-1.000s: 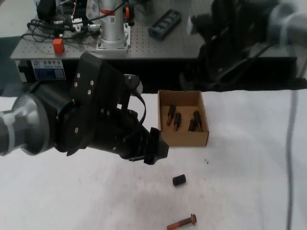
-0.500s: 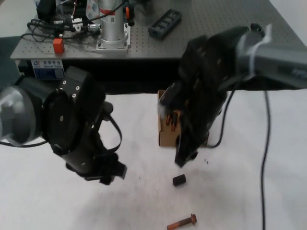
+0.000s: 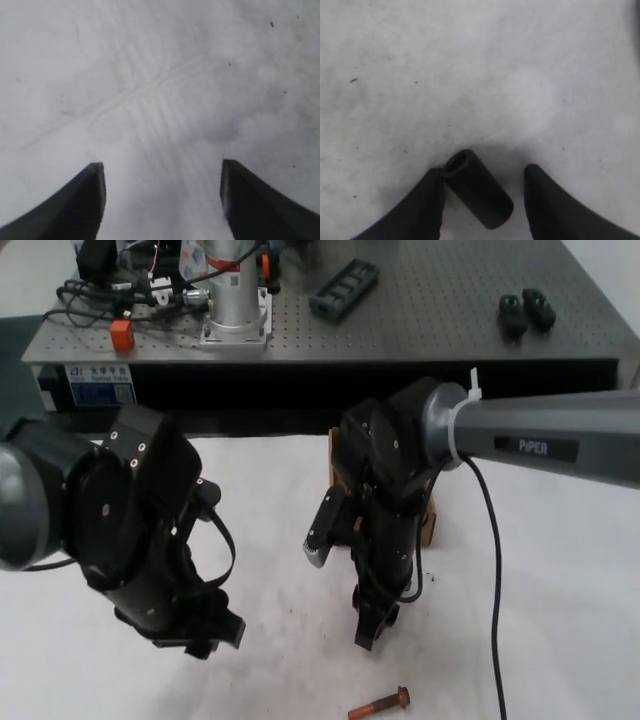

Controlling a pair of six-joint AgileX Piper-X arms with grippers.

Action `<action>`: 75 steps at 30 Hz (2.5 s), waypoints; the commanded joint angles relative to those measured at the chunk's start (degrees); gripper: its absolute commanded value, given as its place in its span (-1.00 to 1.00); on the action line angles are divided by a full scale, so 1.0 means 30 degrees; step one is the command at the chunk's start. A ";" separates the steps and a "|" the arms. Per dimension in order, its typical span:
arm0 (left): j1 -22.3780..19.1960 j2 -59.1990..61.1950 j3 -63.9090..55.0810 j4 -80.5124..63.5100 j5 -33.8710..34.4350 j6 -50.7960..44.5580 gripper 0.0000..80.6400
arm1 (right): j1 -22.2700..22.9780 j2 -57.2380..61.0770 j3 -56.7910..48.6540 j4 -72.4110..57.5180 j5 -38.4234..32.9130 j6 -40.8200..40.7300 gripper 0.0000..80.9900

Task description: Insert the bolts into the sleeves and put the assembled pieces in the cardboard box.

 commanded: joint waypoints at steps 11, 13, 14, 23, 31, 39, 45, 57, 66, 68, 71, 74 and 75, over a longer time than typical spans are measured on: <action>0.0030 -0.0690 0.0296 0.0016 0.0611 0.0785 0.18 | 0.0033 0.0138 -0.0013 -0.0550 -0.0601 -0.0144 -0.58; 0.0030 -0.0690 0.0296 0.0073 0.0700 0.0785 0.18 | 0.0033 0.0138 -0.0013 -0.0511 -0.0599 -0.0144 -0.46; 0.0030 -0.0690 0.0296 0.0109 0.0697 0.0785 0.18 | 0.0033 0.0138 -0.0013 -0.0512 -0.0599 -0.0144 -0.36; 0.0030 -0.0690 0.0296 0.0405 0.0736 0.0846 0.18 | 0.0033 0.0138 -0.0013 -0.0623 -0.0599 -0.0144 -0.73; -0.0200 -0.0690 0.0296 0.0149 0.5256 0.1291 0.18 | -0.0692 -0.0512 0.0058 -0.0572 -0.0761 0.1722 -0.96; -0.3100 -0.0090 -0.0377 -0.2427 0.5912 0.1556 0.16 | -0.3792 -0.6691 0.3495 -0.1774 -0.5275 0.4677 -0.96; -0.5598 0.3159 -0.3975 -0.2104 0.6206 0.2882 -0.05 | -0.6416 -1.2841 0.8114 -0.2246 -0.6608 0.6245 -0.96; -0.8625 1.0632 -1.1708 0.4540 0.3431 0.9012 -0.05 | -0.8970 -2.1617 1.3376 -0.2246 -0.7172 0.7745 -0.96; -0.9094 1.1700 -1.1999 0.4171 0.2752 0.9599 -0.17 | -0.8970 -2.2041 1.3551 -0.2099 -0.7172 0.7745 -0.96; -0.9094 1.1746 -1.1999 0.3730 0.2845 0.9599 -0.31 | -0.8970 -2.2041 1.3551 -0.2099 -0.7172 0.7913 -0.96; -0.9094 1.1745 -1.1999 0.3214 0.3145 0.9662 -0.40 | -0.8970 -2.2041 1.3551 -0.2099 -0.7172 0.8164 -0.96; -0.9094 1.1745 -1.1999 0.3200 0.3672 0.9852 -0.40 | -0.8970 -2.2041 1.3551 -0.2099 -0.7172 0.8164 -0.96; -0.9094 1.1745 -1.1999 0.3200 0.3686 0.9850 -0.42 | -0.8970 -2.2041 1.3551 -0.2099 -0.7172 0.8164 -0.96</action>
